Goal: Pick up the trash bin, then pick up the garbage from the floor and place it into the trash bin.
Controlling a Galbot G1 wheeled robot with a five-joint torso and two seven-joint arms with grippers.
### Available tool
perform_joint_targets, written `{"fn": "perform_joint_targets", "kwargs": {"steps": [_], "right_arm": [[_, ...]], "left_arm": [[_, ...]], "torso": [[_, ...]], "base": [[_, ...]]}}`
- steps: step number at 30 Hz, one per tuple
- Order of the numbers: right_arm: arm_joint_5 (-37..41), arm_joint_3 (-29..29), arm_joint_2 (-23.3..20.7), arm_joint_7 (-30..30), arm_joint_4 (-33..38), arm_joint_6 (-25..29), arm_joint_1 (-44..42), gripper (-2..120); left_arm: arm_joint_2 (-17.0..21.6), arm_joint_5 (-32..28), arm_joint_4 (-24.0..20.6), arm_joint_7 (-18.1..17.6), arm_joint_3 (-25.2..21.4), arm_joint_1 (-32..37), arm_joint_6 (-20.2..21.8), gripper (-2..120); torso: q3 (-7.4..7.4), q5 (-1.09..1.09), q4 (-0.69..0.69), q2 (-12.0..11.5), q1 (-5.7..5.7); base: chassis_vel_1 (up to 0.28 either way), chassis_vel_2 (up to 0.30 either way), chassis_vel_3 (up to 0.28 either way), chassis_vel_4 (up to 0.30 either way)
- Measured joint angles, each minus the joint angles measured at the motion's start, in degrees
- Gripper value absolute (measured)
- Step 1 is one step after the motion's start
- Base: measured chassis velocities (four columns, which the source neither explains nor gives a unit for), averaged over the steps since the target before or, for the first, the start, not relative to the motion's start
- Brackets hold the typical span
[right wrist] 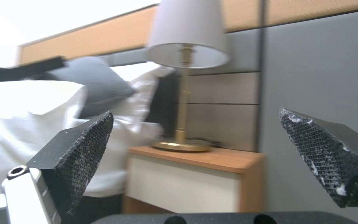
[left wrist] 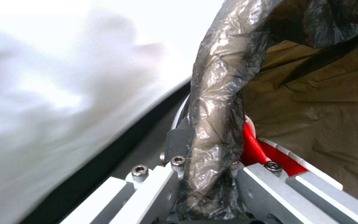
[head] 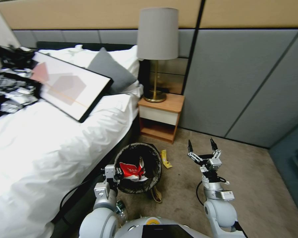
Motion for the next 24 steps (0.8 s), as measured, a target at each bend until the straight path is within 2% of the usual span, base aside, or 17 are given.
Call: {"fn": "perform_joint_targets", "kwargs": {"steps": [10, 17, 20, 21, 24], "right_arm": [[-0.51, -0.80, -0.08, -0.22, 0.55, -0.69, 0.26, 100], [-0.70, -1.25, -0.13, -0.61, 0.67, -1.14, 0.81, 100], [-0.71, -1.27, -0.13, -0.64, 0.67, -1.16, 0.85, 100], [-0.75, -1.41, -0.11, -0.90, 0.68, -1.28, 1.10, 100], [-0.81, -1.43, -0.10, -1.06, 0.62, -1.29, 1.26, 100]], "left_arm": [[0.38, 0.30, 0.25, 0.11, 0.68, 0.23, -0.03, 0], [3.83, -0.93, 0.75, 2.43, 1.70, 1.37, -2.23, 0], [3.96, -1.07, 0.73, 2.54, 1.72, 1.37, -2.20, 0], [6.02, -4.31, -0.11, 4.05, 2.45, 1.40, -0.04, 0], [7.32, -6.72, -0.66, 4.89, 2.86, 1.65, 2.00, 0]], "torso": [[0.00, 0.00, 0.00, 0.00, 0.00], [0.00, 0.00, 0.02, 0.00, 0.00], [0.00, 0.00, 0.02, 0.00, 0.00], [0.00, 0.00, -0.01, 0.00, 0.00], [0.00, -0.01, -0.02, 0.00, 0.00]], "base": [[0.125, 0.124, 0.124, 0.125], [0.098, 0.107, 0.101, 0.110], [0.012, 0.025, 0.013, 0.015], [0.000, 0.000, 0.000, 0.000], [0.000, 0.000, 0.000, 0.000]]}}
